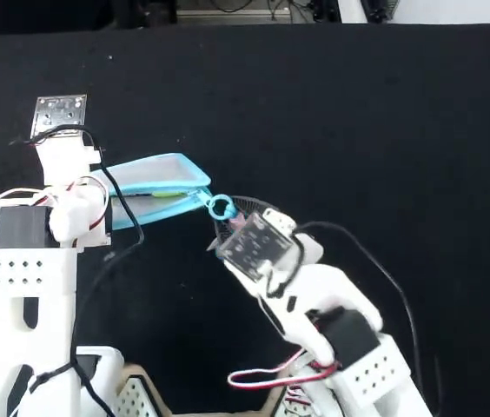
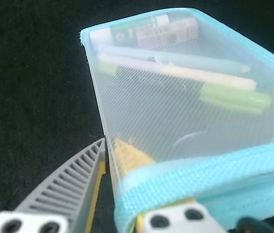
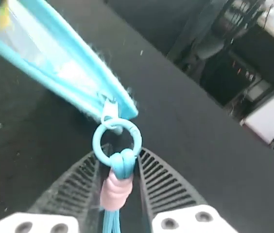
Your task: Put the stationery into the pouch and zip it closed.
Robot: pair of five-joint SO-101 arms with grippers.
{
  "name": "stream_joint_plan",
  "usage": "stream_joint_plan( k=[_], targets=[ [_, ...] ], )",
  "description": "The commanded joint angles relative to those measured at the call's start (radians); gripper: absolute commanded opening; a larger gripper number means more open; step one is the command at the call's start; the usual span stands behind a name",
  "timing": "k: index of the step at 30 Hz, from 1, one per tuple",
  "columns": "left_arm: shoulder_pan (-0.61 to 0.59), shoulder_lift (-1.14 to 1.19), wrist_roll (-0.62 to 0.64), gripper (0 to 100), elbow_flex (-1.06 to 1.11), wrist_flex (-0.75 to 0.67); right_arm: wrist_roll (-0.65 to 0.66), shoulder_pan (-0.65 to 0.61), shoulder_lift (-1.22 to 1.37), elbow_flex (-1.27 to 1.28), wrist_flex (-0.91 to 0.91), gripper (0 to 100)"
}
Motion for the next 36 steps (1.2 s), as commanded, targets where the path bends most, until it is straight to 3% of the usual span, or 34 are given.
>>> stream_joint_plan(
  k=[1, 8, 13, 19, 28, 32, 36],
  targets=[
    [0.001, 0.011, 0.002, 3, 0.038, 0.000, -0.058, -0.051, -0.062, -0.005, -0.023, 1.1],
    [0.004, 0.011, 0.002, 3, 0.038, 0.000, -0.078, -0.126, -0.094, 0.108, -0.147, 1.2],
    [0.004, 0.011, 0.002, 3, 0.035, 0.000, -0.112, -0.126, -0.090, 0.105, -0.146, 1.4],
    [0.002, 0.011, 0.002, 3, 0.044, -0.020, -0.176, -0.126, -0.091, 0.104, -0.146, 10.6],
    [0.004, 0.011, 0.002, 3, 0.064, -0.041, -0.180, -0.127, -0.097, 0.104, -0.146, 10.6],
    [0.002, 0.011, 0.002, 3, 0.062, -0.041, -0.292, -0.126, -0.097, 0.064, -0.110, 10.9],
    [0.002, 0.011, 0.002, 3, 0.062, -0.041, -0.296, -0.127, -0.097, 0.024, -0.048, 10.9]
  ],
)
